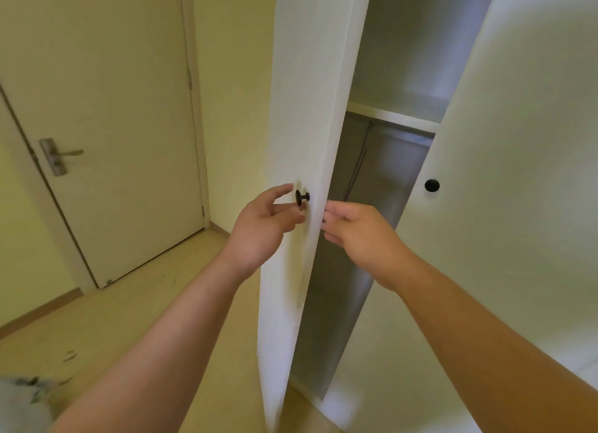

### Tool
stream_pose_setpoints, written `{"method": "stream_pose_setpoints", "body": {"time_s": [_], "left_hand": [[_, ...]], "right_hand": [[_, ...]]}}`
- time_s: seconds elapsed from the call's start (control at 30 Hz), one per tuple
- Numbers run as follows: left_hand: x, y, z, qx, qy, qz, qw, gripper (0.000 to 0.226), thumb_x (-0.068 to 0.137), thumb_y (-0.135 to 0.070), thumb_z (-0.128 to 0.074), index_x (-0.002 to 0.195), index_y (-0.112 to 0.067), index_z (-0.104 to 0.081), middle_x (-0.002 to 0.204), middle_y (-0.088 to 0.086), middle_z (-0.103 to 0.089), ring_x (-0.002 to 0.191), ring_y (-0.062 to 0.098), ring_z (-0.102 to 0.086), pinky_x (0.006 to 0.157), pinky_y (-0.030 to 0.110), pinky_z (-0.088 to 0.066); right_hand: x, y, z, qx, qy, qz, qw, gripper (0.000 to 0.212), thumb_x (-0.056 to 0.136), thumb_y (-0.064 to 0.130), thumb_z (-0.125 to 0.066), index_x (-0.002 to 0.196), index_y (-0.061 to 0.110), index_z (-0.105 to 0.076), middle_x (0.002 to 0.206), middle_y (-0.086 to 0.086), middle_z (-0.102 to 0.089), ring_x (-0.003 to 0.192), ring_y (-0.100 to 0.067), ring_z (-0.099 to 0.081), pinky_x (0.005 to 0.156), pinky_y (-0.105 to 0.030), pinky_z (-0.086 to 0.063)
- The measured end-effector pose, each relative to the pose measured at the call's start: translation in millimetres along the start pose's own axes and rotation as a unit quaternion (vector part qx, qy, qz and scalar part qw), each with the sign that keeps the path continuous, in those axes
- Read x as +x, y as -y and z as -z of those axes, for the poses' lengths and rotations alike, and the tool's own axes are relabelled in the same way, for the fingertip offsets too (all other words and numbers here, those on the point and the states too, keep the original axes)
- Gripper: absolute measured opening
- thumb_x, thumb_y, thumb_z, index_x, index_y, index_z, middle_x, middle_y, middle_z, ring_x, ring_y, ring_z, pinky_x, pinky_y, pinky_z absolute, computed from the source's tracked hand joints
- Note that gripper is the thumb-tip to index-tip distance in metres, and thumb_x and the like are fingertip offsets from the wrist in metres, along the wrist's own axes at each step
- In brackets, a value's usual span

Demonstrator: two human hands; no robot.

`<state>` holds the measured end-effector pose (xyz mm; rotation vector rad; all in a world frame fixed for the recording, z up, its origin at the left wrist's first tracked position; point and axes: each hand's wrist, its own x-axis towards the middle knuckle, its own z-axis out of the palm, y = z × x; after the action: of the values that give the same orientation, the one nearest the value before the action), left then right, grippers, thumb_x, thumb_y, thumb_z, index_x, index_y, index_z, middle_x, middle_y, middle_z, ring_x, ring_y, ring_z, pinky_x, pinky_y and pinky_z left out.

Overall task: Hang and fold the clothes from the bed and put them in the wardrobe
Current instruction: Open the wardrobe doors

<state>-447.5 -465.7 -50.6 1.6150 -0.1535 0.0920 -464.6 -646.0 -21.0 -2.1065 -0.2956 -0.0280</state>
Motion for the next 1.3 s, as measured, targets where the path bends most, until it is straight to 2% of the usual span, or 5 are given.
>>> {"method": "stream_pose_setpoints", "body": {"time_s": [0.43, 0.57, 0.77, 1.07, 1.3], "left_hand": [[-7, -10, 111, 0.006, 0.007, 0.001, 1.0, 0.038, 0.105, -0.02, -0.053, 0.142, -0.021, -0.056, 0.115, 0.009, -0.075, 0.11, 0.027, -0.071, 0.107, 0.047, -0.049], [-13, -6, 140, -0.01, -0.021, -0.023, 0.999, 0.038, 0.106, -0.019, -0.05, 0.144, -0.024, -0.053, 0.116, 0.008, -0.075, 0.109, 0.024, -0.072, 0.101, 0.036, -0.055], [-13, 5, 184, -0.023, -0.089, -0.028, 0.995, 0.05, 0.108, -0.024, -0.047, 0.156, -0.029, -0.034, 0.123, 0.002, -0.073, 0.117, 0.018, -0.068, 0.106, 0.032, -0.048], [-15, 20, 217, -0.07, -0.261, -0.044, 0.962, 0.033, 0.097, -0.025, -0.058, 0.13, -0.019, -0.055, 0.113, 0.004, -0.076, 0.113, 0.016, -0.069, 0.107, 0.04, -0.049], [-13, 14, 208, 0.004, -0.272, -0.112, 0.956, 0.021, 0.102, -0.027, -0.05, 0.111, -0.017, -0.065, 0.099, 0.006, -0.077, 0.1, 0.023, -0.073, 0.093, 0.041, -0.056]], "right_hand": [[51, 46, -69, 0.013, 0.159, 0.044, 0.986, 0.025, 0.098, 0.024, -0.054, 0.096, 0.03, -0.078, 0.119, -0.014, -0.071, 0.12, -0.038, -0.061, 0.103, -0.061, -0.047], [70, 57, -103, -0.031, 0.195, 0.062, 0.978, 0.035, 0.105, 0.021, -0.049, 0.136, 0.027, -0.064, 0.127, -0.01, -0.069, 0.122, -0.036, -0.061, 0.106, -0.058, -0.046], [96, 80, -155, -0.07, 0.228, 0.119, 0.964, 0.048, 0.107, 0.017, -0.038, 0.153, 0.028, -0.042, 0.154, 0.01, -0.046, 0.097, 0.0, -0.052, 0.078, -0.015, -0.04], [140, 88, -216, -0.059, 0.254, 0.097, 0.961, 0.06, 0.105, 0.016, -0.043, 0.161, 0.024, -0.021, 0.166, 0.003, -0.024, 0.152, -0.014, -0.025, 0.115, -0.024, -0.025], [149, 68, -220, -0.008, 0.212, 0.048, 0.976, 0.058, 0.105, 0.018, -0.04, 0.159, 0.034, -0.026, 0.162, 0.001, -0.035, 0.142, -0.012, -0.042, 0.073, -0.009, -0.035]]}}
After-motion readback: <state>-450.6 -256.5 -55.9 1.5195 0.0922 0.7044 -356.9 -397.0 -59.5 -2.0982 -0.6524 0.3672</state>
